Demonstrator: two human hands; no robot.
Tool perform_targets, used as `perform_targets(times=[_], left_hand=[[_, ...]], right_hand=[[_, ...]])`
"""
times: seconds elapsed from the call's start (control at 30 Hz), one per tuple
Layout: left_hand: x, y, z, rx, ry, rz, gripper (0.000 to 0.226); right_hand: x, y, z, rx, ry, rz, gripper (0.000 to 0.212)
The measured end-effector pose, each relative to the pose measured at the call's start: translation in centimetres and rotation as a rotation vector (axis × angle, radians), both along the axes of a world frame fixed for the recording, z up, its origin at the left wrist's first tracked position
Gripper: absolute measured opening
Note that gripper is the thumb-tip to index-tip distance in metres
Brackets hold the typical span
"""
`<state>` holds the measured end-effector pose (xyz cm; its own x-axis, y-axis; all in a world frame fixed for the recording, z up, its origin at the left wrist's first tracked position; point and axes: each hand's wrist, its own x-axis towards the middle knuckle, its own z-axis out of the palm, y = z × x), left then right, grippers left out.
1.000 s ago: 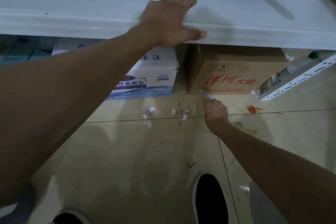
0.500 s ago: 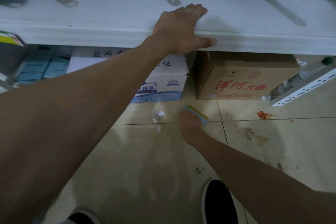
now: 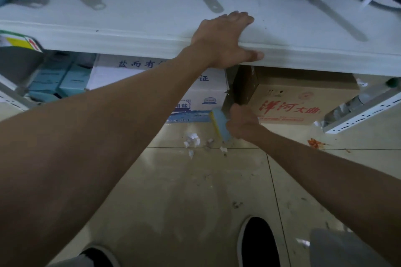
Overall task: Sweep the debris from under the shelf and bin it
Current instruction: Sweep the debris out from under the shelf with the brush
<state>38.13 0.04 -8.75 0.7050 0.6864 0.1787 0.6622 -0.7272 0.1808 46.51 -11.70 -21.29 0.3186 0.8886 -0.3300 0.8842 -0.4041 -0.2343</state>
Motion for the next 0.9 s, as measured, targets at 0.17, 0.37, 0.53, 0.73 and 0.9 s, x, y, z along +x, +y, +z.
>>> perform_targets(times=[0.17,0.37,0.53,0.73,0.9], left_hand=[[0.2,0.1,-0.3,0.046,-0.006,0.006,0.092],[0.3,0.0,-0.9,0.112,-0.038,0.023,0.088],[0.5,0.1,-0.9,0.145,-0.063,0.015,0.085],[0.5,0.3,-1.3,0.204,-0.071,0.002,0.084],[0.2,0.2,-0.8,0.152,-0.045,0.003,0.087]], right_hand=[[0.5,3.0,-1.2,-0.087,0.317,-0.048,0.011],[-0.4,5.3,-2.2,-0.198,0.518,0.011,0.027],[-2.8,5.9,-4.6,-0.244,0.551,0.064,0.028],[-2.9,5.5,-7.0,-0.233,0.524,0.106,0.029],[-2.7,5.5,-7.4,-0.246,0.489,0.107,0.03]])
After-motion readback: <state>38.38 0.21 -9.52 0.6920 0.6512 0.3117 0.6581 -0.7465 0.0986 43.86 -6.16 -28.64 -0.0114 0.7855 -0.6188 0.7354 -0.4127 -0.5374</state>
